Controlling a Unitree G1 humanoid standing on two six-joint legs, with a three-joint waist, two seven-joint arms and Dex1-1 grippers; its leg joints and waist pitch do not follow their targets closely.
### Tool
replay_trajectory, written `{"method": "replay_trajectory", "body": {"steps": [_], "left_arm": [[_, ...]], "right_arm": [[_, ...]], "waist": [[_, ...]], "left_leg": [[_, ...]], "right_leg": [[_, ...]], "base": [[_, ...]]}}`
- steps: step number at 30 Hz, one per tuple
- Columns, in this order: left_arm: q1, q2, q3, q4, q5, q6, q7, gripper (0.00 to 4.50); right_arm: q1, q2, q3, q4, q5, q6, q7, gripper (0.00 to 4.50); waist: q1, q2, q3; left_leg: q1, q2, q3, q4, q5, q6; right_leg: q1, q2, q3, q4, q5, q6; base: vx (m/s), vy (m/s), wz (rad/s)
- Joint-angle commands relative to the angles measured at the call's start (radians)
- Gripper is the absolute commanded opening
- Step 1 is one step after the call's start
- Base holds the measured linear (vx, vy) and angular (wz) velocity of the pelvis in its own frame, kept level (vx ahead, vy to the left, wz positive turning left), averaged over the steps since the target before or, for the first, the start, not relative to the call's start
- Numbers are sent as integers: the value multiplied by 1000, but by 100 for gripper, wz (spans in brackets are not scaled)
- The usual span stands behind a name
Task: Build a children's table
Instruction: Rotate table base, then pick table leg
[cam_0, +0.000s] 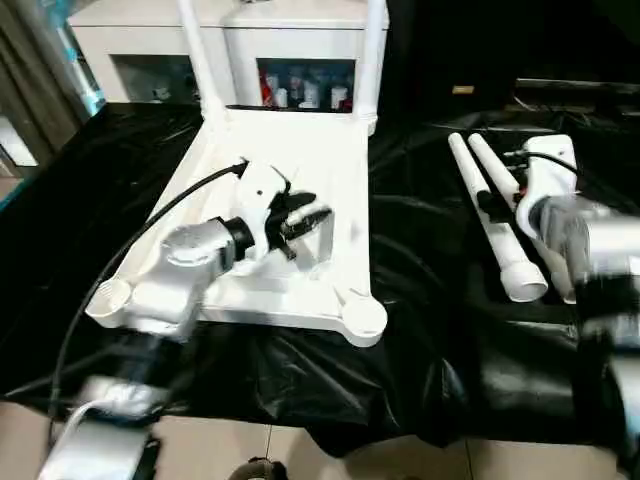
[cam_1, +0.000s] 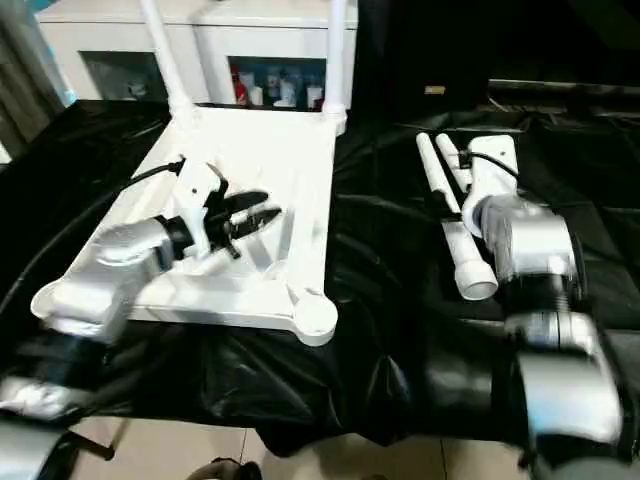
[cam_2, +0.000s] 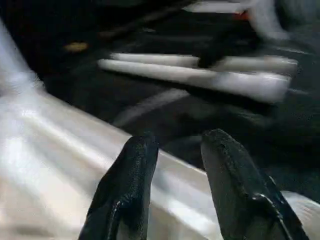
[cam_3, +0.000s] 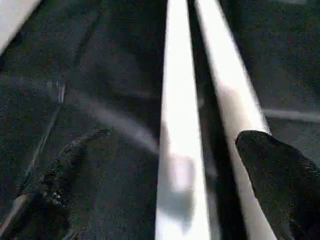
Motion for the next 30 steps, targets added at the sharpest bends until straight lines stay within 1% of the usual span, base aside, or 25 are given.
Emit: {"method": "replay_trajectory", "body": {"steps": [1, 2, 3, 5, 6, 7, 9, 10, 13, 16, 17, 18, 21, 26, 30], "left_arm": [[15, 34, -40, -70, -16, 56, -70, 182], [17, 39, -44, -80, -19, 65, -78, 182], [23, 53, -54, -107, -27, 88, -95, 182], [26, 66, -60, -135, -41, 116, -110, 182], [28, 71, -63, -148, -47, 129, -116, 182], [30, 77, -64, -162, -53, 144, -121, 182], [32, 85, -66, -183, -58, 164, -129, 182], [32, 85, -66, -184, -58, 165, -130, 182], [33, 92, -70, -195, -54, 177, -134, 182], [36, 97, -69, -209, -57, 191, -134, 182], [37, 100, -69, -216, -60, 199, -132, 182], [38, 101, -69, -218, -61, 201, -132, 182], [41, 104, -71, -224, -59, 207, -136, 182], [36, 104, -71, -226, -57, 212, -138, 182], [35, 104, -71, -231, -57, 215, -137, 182]], "right_arm": [[-42, -11, 12, 85, 10, 33, 67, 442], [-49, -12, 15, 103, 8, 34, 76, 442], [-68, -16, 24, 150, 2, 34, 100, 442], [-84, -24, 45, 200, -26, 10, 94, 442], [-92, -26, 49, 219, -31, 4, 95, 442], [-103, -27, 54, 242, -37, -3, 99, 442], [-118, -29, 57, 282, -47, -20, 97, 442], [-119, -29, 58, 289, -49, -25, 95, 442], [-130, -31, 63, 324, -57, -45, 99, 442], [-150, -36, 60, 350, -48, -60, 121, 442], [-158, -39, 69, 363, -54, -63, 136, 442], [-160, -40, 73, 368, -57, -64, 141, 442], [-162, -44, 92, 387, -75, -57, 166, 442], [-166, -44, 99, 404, -85, -60, 181, 442], [-170, -44, 123, 423, -101, -59, 209, 442]], "waist": [[-1, -5, -79], [-1, -3, -80], [-1, -3, -79], [-2, -2, -76], [-2, -3, -76], [0, -2, -75], [-2, -3, -76], [-3, -5, -75], [-3, -5, -78], [-3, -4, -78], [-3, -8, -78], [-4, -9, -78], [-5, -5, -77], [-4, -6, -78], [-4, -6, -79]], "left_leg": [[45, 47, -30, -57, -199, -33], [46, 47, -32, -57, -203, -32], [47, 49, -32, -58, -215, -34], [48, 50, -32, -60, -234, -46], [51, 50, -31, -61, -245, -57], [52, 50, -32, -62, -253, -63], [51, 49, -32, -62, -255, -69], [50, 49, -32, -61, -254, -66], [48, 48, -31, -59, -231, -57], [47, 47, -31, -56, -220, -45], [45, 47, -31, -55, -212, -35], [44, 47, -31, -55, -212, -33], [46, 48, -31, -55, -224, -33], [46, 48, -31, -54, -217, -33], [45, 48, -31, -52, -208, -26]], "right_leg": [[37, -46, 27, -62, -59, -261], [37, -47, 26, -61, -66, -263], [35, -46, 26, -61, -82, -263], [33, -46, 26, -62, -108, -265], [31, -45, 26, -62, -119, -261], [30, -44, 27, -63, -124, -258], [32, -45, 26, -61, -123, -258], [32, -45, 27, -64, -126, -256], [34, -45, 28, -60, -102, -253], [35, -45, 27, -60, -90, -261], [36, -45, 26, -58, -91, -267], [36, -45, 26, -58, -94, -267], [34, -43, 26, -61, -112, -265], [35, -44, 27, -59, -100, -267], [35, -43, 26, -57, -88, -274]], "base": [[0, 0, 0], [0, 0, 0], [0, 0, 0], [0, 0, 0], [0, 0, 0], [0, 0, 0], [0, 0, 0], [0, 0, 0], [0, 0, 0], [0, 0, 0], [0, 0, 0], [0, 0, 0], [0, 0, 0], [0, 0, 0], [0, 0, 0]]}}
